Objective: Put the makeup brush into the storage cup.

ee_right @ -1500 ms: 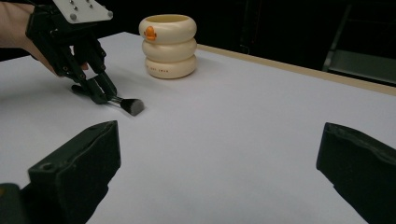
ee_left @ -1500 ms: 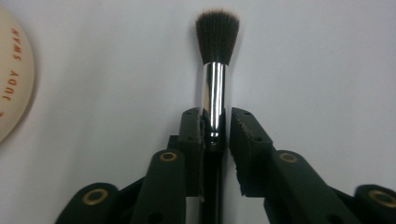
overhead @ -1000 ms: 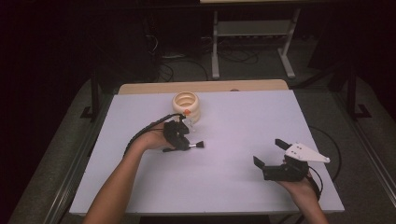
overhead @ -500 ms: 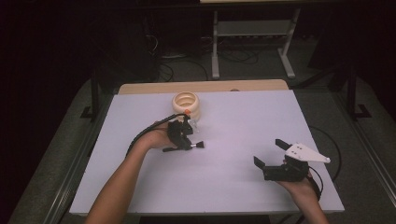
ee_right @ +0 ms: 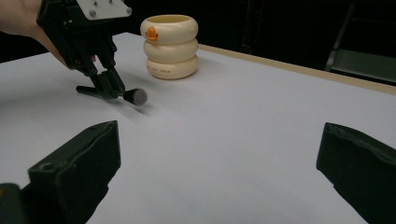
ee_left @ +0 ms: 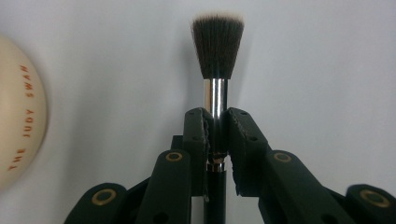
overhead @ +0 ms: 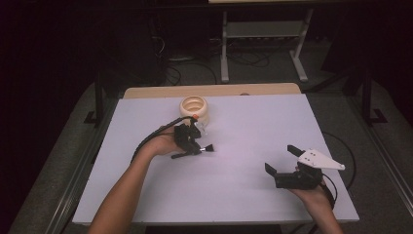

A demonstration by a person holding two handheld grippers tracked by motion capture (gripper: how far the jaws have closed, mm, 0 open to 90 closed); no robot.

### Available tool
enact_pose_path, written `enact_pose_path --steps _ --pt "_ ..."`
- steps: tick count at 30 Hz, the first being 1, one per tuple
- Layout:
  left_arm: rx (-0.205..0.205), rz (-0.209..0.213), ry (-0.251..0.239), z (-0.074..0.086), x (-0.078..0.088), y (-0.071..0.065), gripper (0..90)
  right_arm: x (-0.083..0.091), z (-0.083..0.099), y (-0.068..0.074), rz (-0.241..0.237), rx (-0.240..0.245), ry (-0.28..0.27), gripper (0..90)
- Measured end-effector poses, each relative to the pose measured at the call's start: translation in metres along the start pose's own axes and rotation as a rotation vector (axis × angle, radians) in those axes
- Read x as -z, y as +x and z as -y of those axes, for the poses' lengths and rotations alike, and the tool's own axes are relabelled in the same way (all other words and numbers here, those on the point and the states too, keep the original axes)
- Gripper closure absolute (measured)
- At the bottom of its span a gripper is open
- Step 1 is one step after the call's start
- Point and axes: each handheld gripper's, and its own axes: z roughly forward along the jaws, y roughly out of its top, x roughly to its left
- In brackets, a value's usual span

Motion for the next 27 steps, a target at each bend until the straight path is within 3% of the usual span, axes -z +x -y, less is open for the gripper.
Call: enact_pose_path --steps 7,17,26,27 --pt "0.024 -0.015 -0.077 0.001 0.016 -0.004 78.2 -0.001 -0.001 0.001 -0.005 0.001 0.0 0.0" --pt "0.149 -0.049 -0.215 0.012 0.042 -0.01 78.3 -0.003 -0.001 0.001 -0.007 0.0 0.0 0.0" --pt "0.19 -0.091 -0.32 0.023 0.055 -0.018 78.3 -0.004 -0.002 0.002 -0.008 0.002 -0.004 0.0" --pt "0.209 -0.096 -0.346 0.024 0.056 -0.02 78.3 -0.004 -0.002 0.002 -0.009 0.004 -0.004 0.0"
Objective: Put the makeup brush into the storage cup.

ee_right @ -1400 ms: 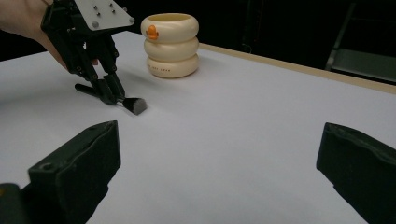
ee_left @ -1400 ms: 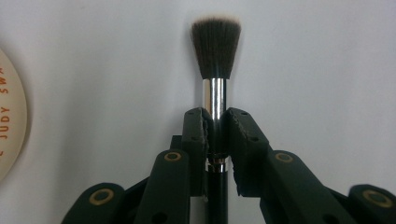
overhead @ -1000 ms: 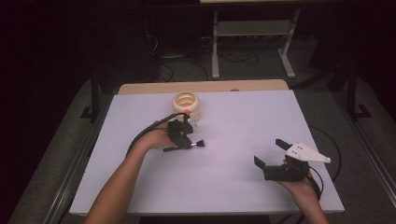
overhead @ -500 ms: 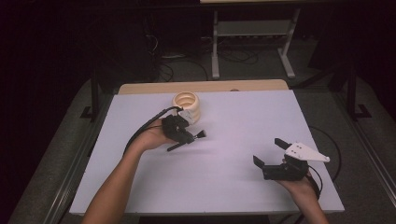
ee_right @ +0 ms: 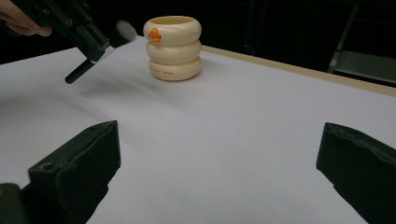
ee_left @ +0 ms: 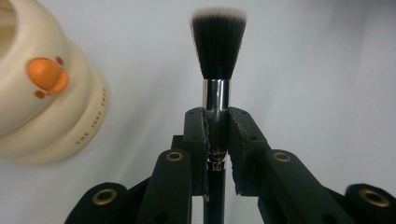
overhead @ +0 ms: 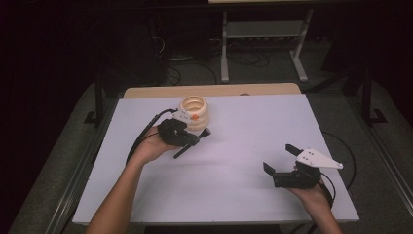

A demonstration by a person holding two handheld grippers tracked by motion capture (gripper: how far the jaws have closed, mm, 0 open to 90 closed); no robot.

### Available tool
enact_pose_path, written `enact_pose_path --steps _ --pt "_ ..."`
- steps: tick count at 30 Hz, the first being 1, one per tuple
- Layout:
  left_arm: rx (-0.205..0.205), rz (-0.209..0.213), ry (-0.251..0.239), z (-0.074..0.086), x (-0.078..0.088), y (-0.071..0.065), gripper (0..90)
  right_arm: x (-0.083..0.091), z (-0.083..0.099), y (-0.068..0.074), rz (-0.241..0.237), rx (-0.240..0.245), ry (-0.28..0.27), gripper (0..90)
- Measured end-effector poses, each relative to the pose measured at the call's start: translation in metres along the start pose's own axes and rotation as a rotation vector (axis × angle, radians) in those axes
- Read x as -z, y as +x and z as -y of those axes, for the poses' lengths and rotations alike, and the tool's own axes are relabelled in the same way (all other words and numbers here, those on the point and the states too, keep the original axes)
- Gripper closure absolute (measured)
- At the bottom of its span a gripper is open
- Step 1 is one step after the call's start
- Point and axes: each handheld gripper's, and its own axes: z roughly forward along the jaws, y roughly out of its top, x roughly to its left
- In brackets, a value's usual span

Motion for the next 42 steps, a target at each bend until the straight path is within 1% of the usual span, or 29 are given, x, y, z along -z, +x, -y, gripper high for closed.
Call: enact_pose_path --steps 1,2,3,4,5,6,8,9,10,11,12,15,17,18,19,23,25,26,27,29,31,34,35,38,42 --pt "0.003 -0.004 -0.022 0.001 0.002 0.0 78.3 0.0 0.0 0.0 -0.001 0.0 0.001 0.0" --pt "0.0 -0.008 -0.031 0.002 0.004 0.0 78.3 0.0 0.0 0.0 -0.001 0.003 0.001 0.0" --pt "0.014 -0.012 -0.047 0.003 0.005 0.0 78.3 -0.001 0.0 0.0 -0.001 0.004 0.003 0.0" --pt "0.016 -0.031 -0.057 0.004 0.006 0.001 78.3 -0.001 0.001 0.0 -0.003 0.0 0.007 0.0" --pt "0.026 -0.035 -0.073 0.005 0.008 0.002 78.3 -0.001 0.001 0.0 -0.003 0.002 0.008 0.0" --pt "0.042 -0.03 -0.091 0.006 0.009 0.002 78.3 -0.001 0.001 0.0 -0.002 0.005 0.008 0.0" --pt "0.047 -0.028 -0.115 0.009 0.011 0.004 78.3 -0.001 0.0 0.0 -0.004 0.003 0.0 0.0" --pt "0.054 -0.028 -0.124 0.01 0.01 0.004 78.3 -0.001 0.0 0.001 -0.004 0.004 0.0 0.0" --pt "0.047 -0.036 -0.122 0.01 0.011 0.004 78.3 -0.001 0.0 0.001 -0.005 0.005 0.0 0.0" --pt "0.058 -0.041 -0.134 0.011 0.012 0.005 78.3 -0.001 0.0 0.001 -0.006 0.006 0.003 0.0" --pt "0.068 -0.038 -0.144 0.012 0.012 0.005 78.3 -0.001 0.001 0.001 -0.006 0.013 0.004 0.0" --pt "0.075 -0.057 -0.176 0.014 0.013 0.006 78.3 -0.001 0.001 0.001 -0.009 0.007 0.007 0.0" --pt "0.089 -0.066 -0.194 0.015 0.013 0.006 78.3 -0.001 0.001 0.001 -0.011 0.007 0.006 0.0" --pt "0.089 -0.068 -0.199 0.016 0.013 0.007 78.3 -0.001 0.001 0.001 -0.01 0.008 0.006 0.0" --pt "0.1 -0.066 -0.209 0.016 0.013 0.006 78.3 -0.001 0.001 0.001 -0.011 0.008 0.007 0.0" --pt "0.098 -0.071 -0.232 0.017 0.014 0.008 78.3 -0.001 0.002 0.001 -0.01 0.006 0.009 0.0" --pt "0.108 -0.077 -0.252 0.017 0.014 0.008 78.3 -0.001 0.002 0.001 -0.01 0.005 0.009 0.0" --pt "0.122 -0.076 -0.257 0.017 0.015 0.008 78.3 -0.001 0.002 0.001 -0.01 0.005 0.008 0.0" --pt "0.13 -0.08 -0.275 0.018 0.015 0.008 78.3 -0.001 0.002 0.001 -0.009 0.009 0.008 0.0" --pt "0.142 -0.093 -0.302 0.019 0.017 0.008 78.3 -0.001 0.002 0.0 -0.01 0.007 0.007 0.0" --pt "0.147 -0.098 -0.32 0.02 0.018 0.009 78.3 -0.001 0.002 0.0 -0.009 0.009 0.007 0.0" --pt "0.155 -0.121 -0.341 0.021 0.02 0.01 78.3 -0.001 0.002 0.001 -0.008 0.01 0.007 0.0" --pt "0.163 -0.124 -0.352 0.021 0.02 0.01 78.3 0.0 0.002 0.001 -0.009 0.01 0.007 0.0" --pt "0.179 -0.148 -0.388 0.022 0.023 0.01 78.3 0.0 0.002 0.001 -0.009 0.006 0.004 0.0" --pt "0.196 -0.177 -0.417 0.024 0.025 0.01 78.3 0.0 0.002 0.0 -0.009 0.008 0.006 0.0"
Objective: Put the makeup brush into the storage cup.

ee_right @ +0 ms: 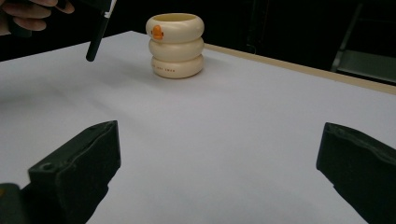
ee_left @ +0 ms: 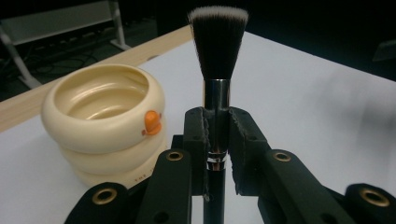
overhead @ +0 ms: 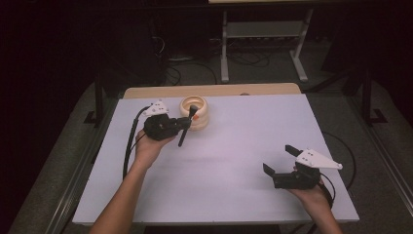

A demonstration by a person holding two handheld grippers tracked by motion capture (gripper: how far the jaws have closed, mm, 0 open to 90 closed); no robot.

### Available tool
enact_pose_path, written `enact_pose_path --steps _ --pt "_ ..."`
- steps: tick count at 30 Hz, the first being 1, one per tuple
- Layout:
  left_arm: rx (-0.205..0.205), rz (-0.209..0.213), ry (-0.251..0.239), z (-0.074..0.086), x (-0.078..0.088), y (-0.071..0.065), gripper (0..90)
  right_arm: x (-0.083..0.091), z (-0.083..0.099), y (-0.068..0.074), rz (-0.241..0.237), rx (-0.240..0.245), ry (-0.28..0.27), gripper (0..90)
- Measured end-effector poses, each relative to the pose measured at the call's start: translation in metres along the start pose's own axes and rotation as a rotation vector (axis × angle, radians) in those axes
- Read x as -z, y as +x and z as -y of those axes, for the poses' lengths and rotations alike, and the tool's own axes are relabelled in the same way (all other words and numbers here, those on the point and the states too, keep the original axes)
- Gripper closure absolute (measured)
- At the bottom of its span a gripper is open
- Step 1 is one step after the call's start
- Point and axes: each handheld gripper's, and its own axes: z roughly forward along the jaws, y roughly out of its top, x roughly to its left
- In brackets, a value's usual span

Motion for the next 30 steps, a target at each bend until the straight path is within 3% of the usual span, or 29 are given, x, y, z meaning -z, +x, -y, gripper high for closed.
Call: enact_pose_path --steps 9,21,30 --pt "0.027 -0.078 -0.074 0.001 0.005 0.004 78.3 0.0 0.0 0.001 -0.002 0.0 -0.001 0.0" --pt "0.061 -0.089 -0.136 -0.002 0.009 0.017 78.3 -0.001 0.0 0.002 -0.003 0.001 0.001 0.0" --pt "0.045 -0.091 -0.158 -0.015 0.009 0.022 78.3 0.0 -0.001 0.001 0.0 -0.003 -0.003 0.0"
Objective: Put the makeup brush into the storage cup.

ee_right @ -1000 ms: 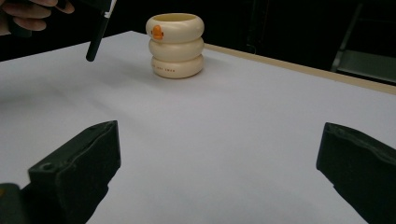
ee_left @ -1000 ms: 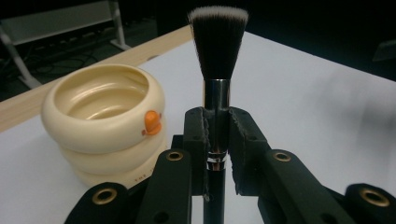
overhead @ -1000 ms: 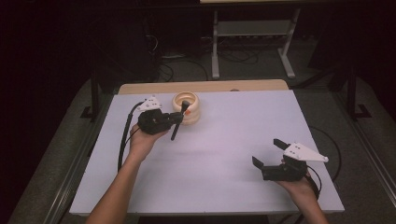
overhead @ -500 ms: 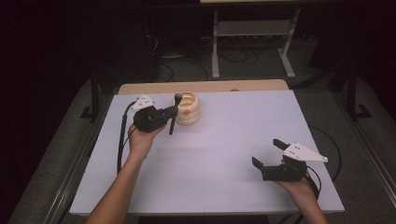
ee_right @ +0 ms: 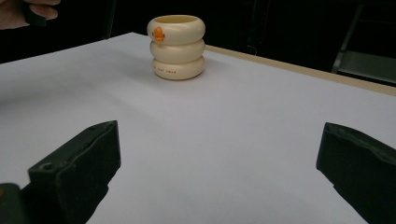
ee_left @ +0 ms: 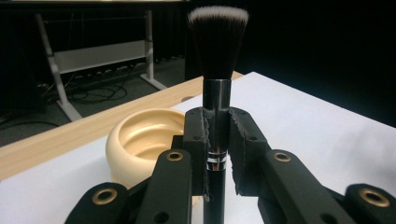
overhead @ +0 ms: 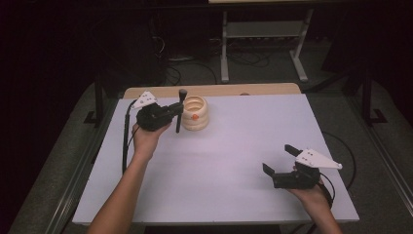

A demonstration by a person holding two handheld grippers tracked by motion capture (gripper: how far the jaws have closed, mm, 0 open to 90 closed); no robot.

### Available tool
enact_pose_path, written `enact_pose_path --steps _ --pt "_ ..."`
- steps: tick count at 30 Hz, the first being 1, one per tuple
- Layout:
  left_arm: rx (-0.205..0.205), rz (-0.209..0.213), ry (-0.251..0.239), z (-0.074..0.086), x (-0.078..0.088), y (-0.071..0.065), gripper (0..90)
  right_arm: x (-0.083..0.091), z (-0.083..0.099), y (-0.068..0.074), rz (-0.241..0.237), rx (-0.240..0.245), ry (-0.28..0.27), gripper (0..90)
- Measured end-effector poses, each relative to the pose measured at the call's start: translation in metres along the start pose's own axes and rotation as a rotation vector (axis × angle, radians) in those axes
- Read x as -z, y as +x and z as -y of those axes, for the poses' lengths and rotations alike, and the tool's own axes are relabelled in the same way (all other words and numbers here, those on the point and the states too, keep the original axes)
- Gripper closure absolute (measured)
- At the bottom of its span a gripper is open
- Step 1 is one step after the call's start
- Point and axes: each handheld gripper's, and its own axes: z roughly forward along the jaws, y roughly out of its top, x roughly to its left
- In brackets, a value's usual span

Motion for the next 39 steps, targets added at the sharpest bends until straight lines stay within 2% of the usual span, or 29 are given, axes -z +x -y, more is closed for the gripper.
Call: enact_pose_path --steps 9,19,32,39 --pt "-0.021 0.005 -0.003 -0.014 -0.007 0.002 78.3 0.001 0.0 -0.001 0.003 0.003 -0.004 0.0" --pt "-0.027 0.003 -0.008 -0.023 -0.014 0.006 78.3 0.002 -0.001 -0.001 0.003 -0.001 -0.006 0.0" --pt "-0.023 -0.001 -0.038 -0.034 -0.024 0.013 78.3 0.003 -0.001 -0.001 0.003 -0.003 -0.007 0.0" --pt "-0.04 -0.008 -0.044 -0.039 -0.032 0.015 78.3 0.003 0.0 -0.001 0.003 -0.001 -0.008 0.0"
